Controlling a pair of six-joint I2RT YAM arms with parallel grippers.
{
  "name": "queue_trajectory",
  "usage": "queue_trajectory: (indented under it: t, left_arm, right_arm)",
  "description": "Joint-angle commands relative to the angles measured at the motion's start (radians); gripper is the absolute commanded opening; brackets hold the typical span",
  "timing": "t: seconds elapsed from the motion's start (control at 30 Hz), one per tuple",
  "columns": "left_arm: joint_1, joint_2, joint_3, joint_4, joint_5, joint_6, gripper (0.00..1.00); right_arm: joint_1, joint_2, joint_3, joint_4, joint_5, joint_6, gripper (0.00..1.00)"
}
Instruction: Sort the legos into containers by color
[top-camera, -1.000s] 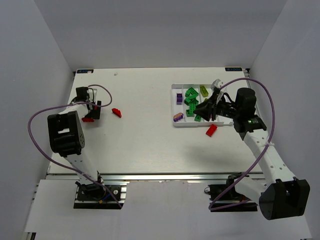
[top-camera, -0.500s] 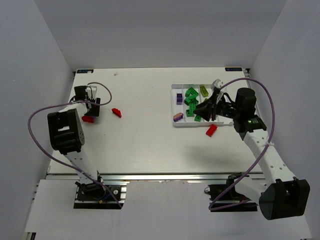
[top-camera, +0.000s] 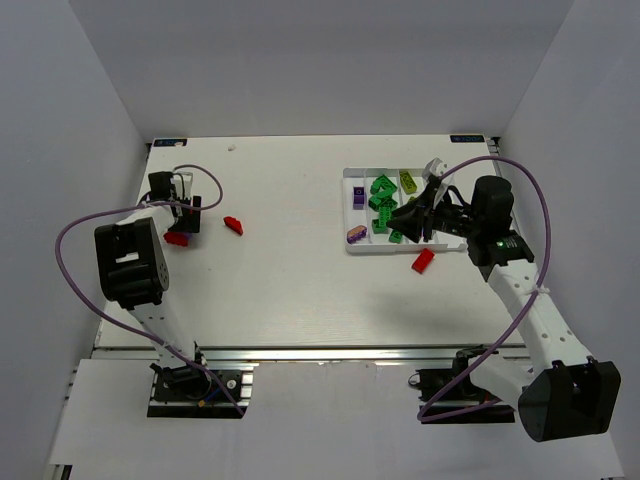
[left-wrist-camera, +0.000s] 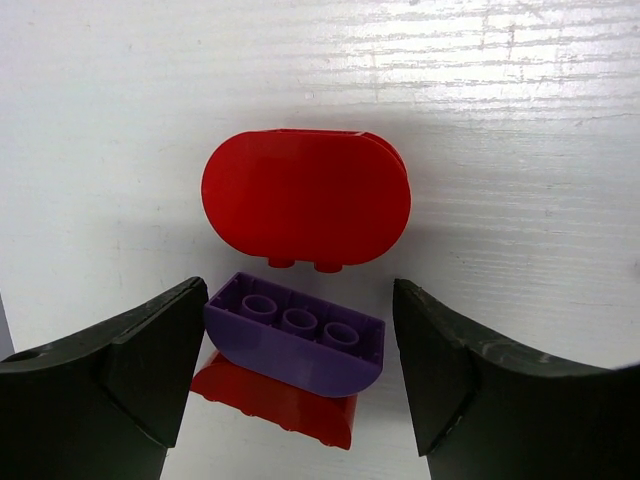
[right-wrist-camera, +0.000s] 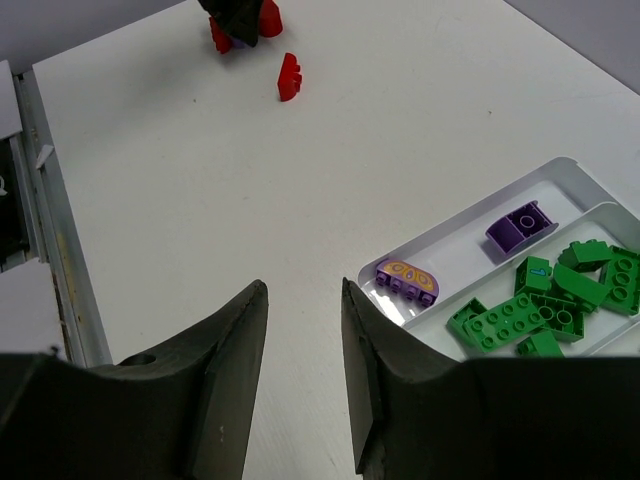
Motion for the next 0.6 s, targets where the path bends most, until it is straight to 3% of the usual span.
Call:
queue_trajectory:
  t: [0.0, 0.23, 0.47, 0.57]
  left_arm:
    - [0.003, -0.028, -0.017, -0.066, 0.003, 0.0, 0.84]
    - [0.003, -0.027, -0.034, -0.06, 0.006, -0.017, 0.81]
    - [0.003, -0.045, -0.034, -0.055, 0.015, -0.046, 0.63]
    - [0.003, -0.066, -0.04, -0.05, 0.021, -0.068, 0.61]
  right_arm:
    - [0.005, -0.027, 0.023, 0.046, -0.021, 0.002, 0.41]
    - [0.003, -0.027, 0.023, 0.047, -0.023, 0.007, 0.41]
    - [0.005, -0.03, 0.023, 0.047, -0.023, 0.01, 0.41]
    - [0.003, -0.03, 0.023, 0.047, -0.024, 0.01, 0.41]
